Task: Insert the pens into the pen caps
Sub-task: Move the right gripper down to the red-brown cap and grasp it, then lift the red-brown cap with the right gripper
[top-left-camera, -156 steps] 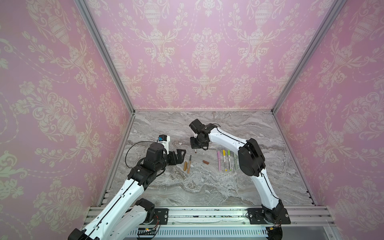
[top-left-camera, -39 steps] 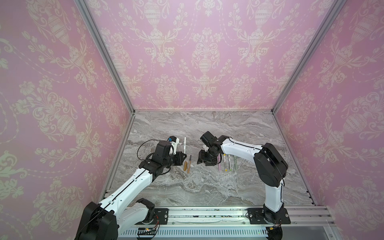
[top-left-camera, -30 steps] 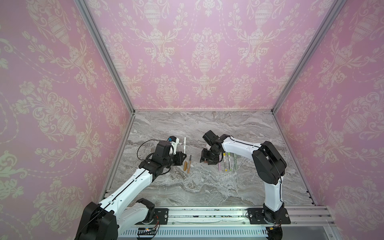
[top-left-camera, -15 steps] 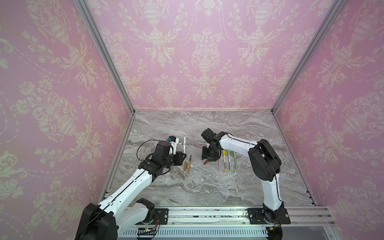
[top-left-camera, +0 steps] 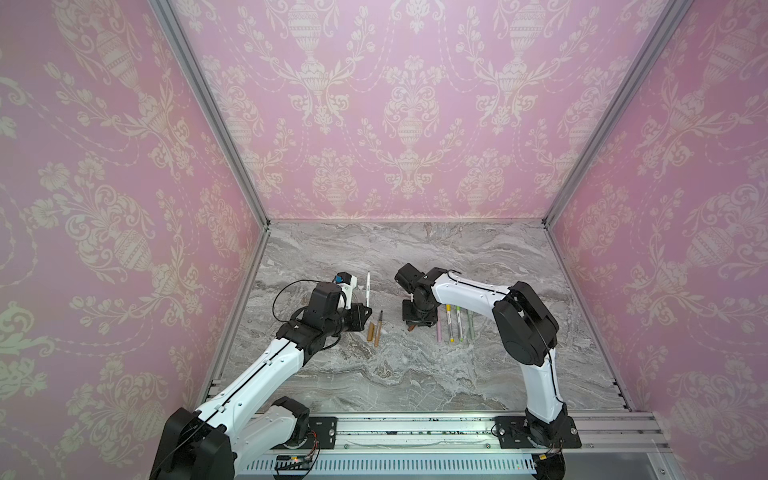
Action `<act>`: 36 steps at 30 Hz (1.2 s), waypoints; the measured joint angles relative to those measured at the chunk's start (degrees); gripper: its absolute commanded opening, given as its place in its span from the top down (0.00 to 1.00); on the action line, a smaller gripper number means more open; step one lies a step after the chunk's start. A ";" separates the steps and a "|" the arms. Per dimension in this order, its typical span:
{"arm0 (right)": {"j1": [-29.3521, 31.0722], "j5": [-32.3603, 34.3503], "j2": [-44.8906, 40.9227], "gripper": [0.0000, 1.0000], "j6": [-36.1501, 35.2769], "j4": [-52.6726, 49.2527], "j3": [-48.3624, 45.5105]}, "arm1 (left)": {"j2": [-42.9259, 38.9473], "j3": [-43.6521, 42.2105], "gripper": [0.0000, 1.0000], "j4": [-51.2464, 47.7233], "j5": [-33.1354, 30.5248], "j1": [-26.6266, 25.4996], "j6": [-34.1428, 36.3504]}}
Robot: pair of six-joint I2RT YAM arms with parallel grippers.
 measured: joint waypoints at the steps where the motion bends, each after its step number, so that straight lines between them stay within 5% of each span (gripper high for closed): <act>1: 0.09 0.20 0.00 0.70 0.00 0.02 0.00 | -0.07 -0.02 1.00 -0.02 0.00 0.00 0.04; 6: 0.72 0.94 0.00 0.66 0.42 0.39 0.00 | -0.96 -0.17 1.00 -0.02 0.00 0.00 0.46; 16: 1.99 4.61 0.13 0.80 0.28 -0.48 0.09 | -1.42 -0.22 1.00 0.00 0.00 -0.02 0.48; 36: 6.16 13.40 1.57 0.83 0.42 -3.52 1.90 | -1.99 -0.24 1.00 0.04 0.00 0.00 0.48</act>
